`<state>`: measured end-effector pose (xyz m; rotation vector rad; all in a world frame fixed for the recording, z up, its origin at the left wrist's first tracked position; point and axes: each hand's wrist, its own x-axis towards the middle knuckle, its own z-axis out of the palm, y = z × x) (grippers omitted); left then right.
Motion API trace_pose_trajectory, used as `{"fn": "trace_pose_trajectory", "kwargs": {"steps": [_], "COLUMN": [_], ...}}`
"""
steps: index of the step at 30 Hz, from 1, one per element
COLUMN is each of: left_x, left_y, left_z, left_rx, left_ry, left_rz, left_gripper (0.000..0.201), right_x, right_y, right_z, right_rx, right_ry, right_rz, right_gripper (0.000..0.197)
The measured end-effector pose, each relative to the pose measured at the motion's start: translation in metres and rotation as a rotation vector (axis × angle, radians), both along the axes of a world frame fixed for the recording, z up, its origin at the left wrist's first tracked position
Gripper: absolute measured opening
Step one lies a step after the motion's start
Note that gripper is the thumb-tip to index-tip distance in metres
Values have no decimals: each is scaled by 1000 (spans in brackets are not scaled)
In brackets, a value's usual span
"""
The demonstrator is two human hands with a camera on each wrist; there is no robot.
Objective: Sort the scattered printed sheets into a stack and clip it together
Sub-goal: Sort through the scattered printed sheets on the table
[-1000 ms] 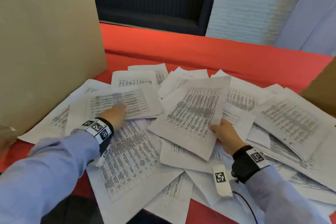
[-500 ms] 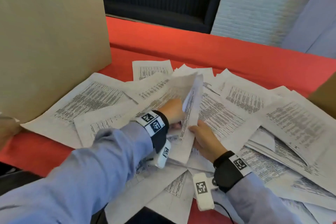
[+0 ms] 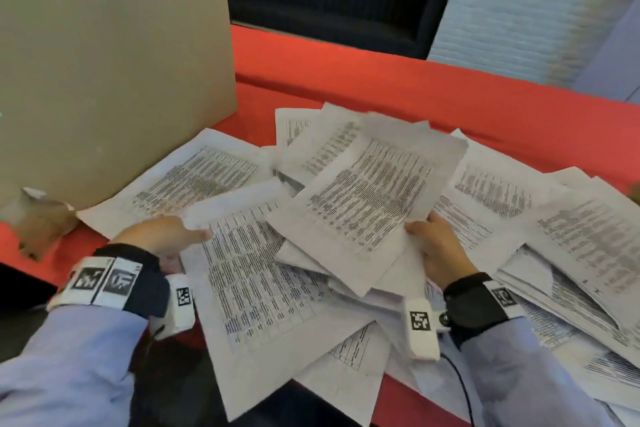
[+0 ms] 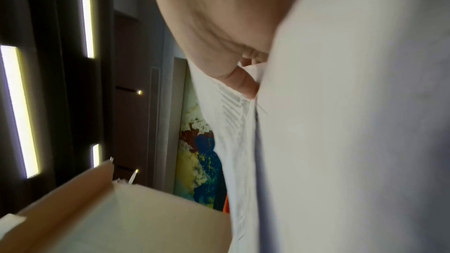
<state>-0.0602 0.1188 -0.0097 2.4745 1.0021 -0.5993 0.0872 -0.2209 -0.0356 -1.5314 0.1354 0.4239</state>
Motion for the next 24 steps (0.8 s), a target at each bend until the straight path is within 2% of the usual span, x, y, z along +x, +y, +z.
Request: {"fn": "trace_pose_trajectory", "kwargs": {"steps": [2, 3, 5, 6, 7, 8, 10, 12, 14, 16, 18, 19, 21, 24], "left_x": [-11, -11, -7, -4, -3, -3, -3, 1, 11, 23, 33, 36, 45, 54], "left_y": [-7, -12, -18, -19, -22, -23, -29, -36, -42, -49, -64, -71, -82, -87], "left_z": [-3, -6, -15, -22, -29, -33, -31, -17, -8, -8, -6, -6, -12, -25], "left_rx": [-27, -29, -59, -92, -128, -147, -138, -61, -55, -269, -629, -727, -665, -535], "left_ry": [12, -26, -140, -229, -331, -441, -690, -957, -1137, -1192, -1122, -1073, -1000, -1041], "left_rz": [40, 70, 129, 164, 191, 199, 143, 78, 89, 152, 214, 242, 257, 299], "left_gripper": [62, 69, 96, 99, 94, 85, 62, 35, 32, 29, 22, 28, 26, 22], "right_x": [4, 6, 4, 0, -3, -6, -12, -12, -12, -17, -27, -33, -42, -50], "right_y": [-16, -22, -32, -35, -39, -43, -50, -54, -54, -46, -33, -26, -16, -3], "right_z": [2, 1, 4, 7, 10, 10, 10, 9, 6, 3, 1, 0, -6, -11], "right_rx": [43, 39, 50, 47, 50, 58, 79, 94, 104, 92, 79, 57, 7, -107], "right_ry": [40, 57, 69, 61, 47, 42, 50, 63, 74, 76, 66, 54, 43, -35], "right_rz": [-48, -62, -57, -49, -56, -68, -73, -67, -53, -4, 92, 149, 236, 229], "right_gripper": [49, 47, 31, 23, 24, 34, 48, 30, 14, 20, 23, 23, 23, 21]}}
